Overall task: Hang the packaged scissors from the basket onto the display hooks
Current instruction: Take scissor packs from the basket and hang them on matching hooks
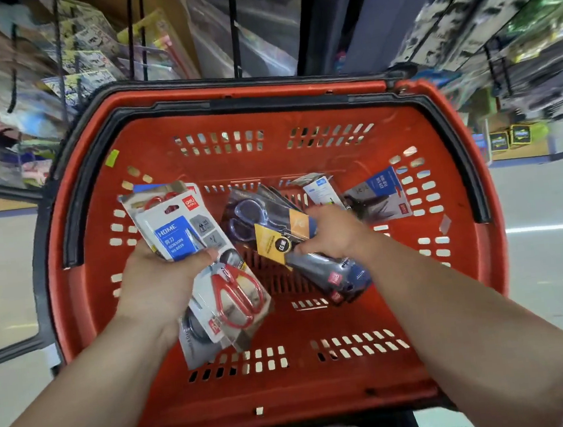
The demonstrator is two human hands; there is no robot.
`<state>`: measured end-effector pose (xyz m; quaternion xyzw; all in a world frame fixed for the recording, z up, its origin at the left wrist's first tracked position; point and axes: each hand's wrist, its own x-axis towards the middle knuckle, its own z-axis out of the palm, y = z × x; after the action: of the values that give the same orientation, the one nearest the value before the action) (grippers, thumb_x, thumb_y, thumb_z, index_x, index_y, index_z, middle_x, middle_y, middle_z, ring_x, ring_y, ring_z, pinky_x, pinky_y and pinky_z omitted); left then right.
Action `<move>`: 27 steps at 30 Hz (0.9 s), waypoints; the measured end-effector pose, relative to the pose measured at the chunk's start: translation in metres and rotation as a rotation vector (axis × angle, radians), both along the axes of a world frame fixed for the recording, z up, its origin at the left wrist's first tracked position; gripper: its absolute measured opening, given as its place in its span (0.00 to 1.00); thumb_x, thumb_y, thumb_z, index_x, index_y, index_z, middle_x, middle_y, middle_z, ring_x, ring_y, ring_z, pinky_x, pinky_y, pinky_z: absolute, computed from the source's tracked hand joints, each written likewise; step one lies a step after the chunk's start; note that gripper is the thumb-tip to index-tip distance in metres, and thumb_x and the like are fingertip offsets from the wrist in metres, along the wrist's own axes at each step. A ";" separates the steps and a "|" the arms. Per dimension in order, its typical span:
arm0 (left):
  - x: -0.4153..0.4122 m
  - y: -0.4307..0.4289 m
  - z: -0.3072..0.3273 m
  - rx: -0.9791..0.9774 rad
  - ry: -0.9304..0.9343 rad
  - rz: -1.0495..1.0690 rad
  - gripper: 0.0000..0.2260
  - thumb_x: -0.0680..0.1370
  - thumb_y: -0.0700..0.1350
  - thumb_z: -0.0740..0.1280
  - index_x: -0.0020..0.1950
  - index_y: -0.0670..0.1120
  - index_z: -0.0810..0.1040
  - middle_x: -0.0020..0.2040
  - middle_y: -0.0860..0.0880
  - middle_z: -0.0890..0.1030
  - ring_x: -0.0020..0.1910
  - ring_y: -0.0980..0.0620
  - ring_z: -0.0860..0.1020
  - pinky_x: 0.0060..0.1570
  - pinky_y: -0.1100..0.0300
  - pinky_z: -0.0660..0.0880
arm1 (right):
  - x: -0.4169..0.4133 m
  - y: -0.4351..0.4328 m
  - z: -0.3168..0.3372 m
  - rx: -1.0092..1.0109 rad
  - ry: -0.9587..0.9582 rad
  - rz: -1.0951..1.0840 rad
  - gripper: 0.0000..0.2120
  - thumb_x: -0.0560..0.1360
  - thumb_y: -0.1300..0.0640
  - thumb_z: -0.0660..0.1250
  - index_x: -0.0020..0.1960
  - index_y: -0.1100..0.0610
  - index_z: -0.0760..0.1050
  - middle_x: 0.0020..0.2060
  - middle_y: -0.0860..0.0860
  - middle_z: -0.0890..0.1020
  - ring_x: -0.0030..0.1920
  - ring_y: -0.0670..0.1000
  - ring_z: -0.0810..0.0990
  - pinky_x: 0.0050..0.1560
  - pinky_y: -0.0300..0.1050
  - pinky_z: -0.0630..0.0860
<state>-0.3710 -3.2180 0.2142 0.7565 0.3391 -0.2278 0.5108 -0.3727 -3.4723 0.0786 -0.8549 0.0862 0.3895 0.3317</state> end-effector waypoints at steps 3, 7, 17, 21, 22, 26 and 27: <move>-0.009 0.002 0.015 -0.028 -0.070 0.015 0.15 0.72 0.33 0.79 0.51 0.50 0.85 0.46 0.50 0.89 0.45 0.46 0.88 0.53 0.41 0.84 | -0.010 -0.022 0.051 0.186 -0.062 -0.169 0.17 0.67 0.51 0.85 0.51 0.52 0.82 0.47 0.47 0.87 0.51 0.50 0.85 0.56 0.47 0.80; -0.015 0.007 0.033 0.035 -0.161 -0.033 0.18 0.73 0.36 0.80 0.55 0.53 0.82 0.46 0.55 0.89 0.45 0.52 0.88 0.53 0.45 0.84 | -0.019 -0.046 0.128 0.423 -0.100 -0.426 0.13 0.70 0.63 0.81 0.49 0.53 0.81 0.40 0.43 0.88 0.41 0.40 0.85 0.43 0.34 0.77; -0.003 -0.058 0.064 -0.600 -0.018 0.088 0.10 0.79 0.49 0.70 0.52 0.45 0.89 0.51 0.41 0.88 0.48 0.44 0.88 0.54 0.48 0.79 | -0.034 -0.012 0.179 0.704 -0.166 -0.592 0.20 0.78 0.63 0.74 0.67 0.50 0.76 0.54 0.49 0.87 0.54 0.48 0.86 0.54 0.43 0.83; -0.002 -0.072 0.066 -0.662 0.009 0.069 0.20 0.73 0.62 0.71 0.58 0.52 0.87 0.58 0.41 0.87 0.57 0.40 0.86 0.59 0.42 0.80 | -0.038 0.004 0.177 0.734 -0.205 -0.670 0.22 0.79 0.60 0.73 0.70 0.49 0.74 0.58 0.51 0.86 0.57 0.46 0.85 0.55 0.39 0.81; -0.002 -0.075 0.065 -0.648 -0.042 0.043 0.18 0.70 0.59 0.76 0.57 0.53 0.87 0.58 0.42 0.87 0.57 0.39 0.86 0.59 0.39 0.81 | -0.038 0.009 0.177 0.733 -0.221 -0.684 0.20 0.79 0.59 0.73 0.69 0.49 0.75 0.58 0.51 0.86 0.57 0.46 0.85 0.56 0.40 0.81; 0.000 -0.077 0.050 -0.632 -0.091 -0.027 0.20 0.67 0.42 0.80 0.58 0.49 0.85 0.56 0.39 0.87 0.55 0.37 0.86 0.55 0.39 0.83 | -0.038 0.017 0.169 0.623 -0.220 -0.602 0.21 0.80 0.43 0.71 0.70 0.43 0.72 0.61 0.43 0.83 0.64 0.43 0.80 0.68 0.48 0.76; 0.000 -0.077 0.050 -0.614 -0.075 -0.048 0.25 0.66 0.41 0.80 0.62 0.46 0.83 0.57 0.39 0.87 0.55 0.37 0.86 0.54 0.40 0.84 | -0.038 0.018 0.169 0.635 -0.192 -0.587 0.21 0.81 0.43 0.69 0.71 0.45 0.70 0.60 0.40 0.82 0.63 0.39 0.79 0.67 0.45 0.75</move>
<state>-0.3706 -3.2953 0.2639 0.5827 0.2173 -0.3035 0.7219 -0.4108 -3.4546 0.2478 -0.6821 0.1702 0.2048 0.6811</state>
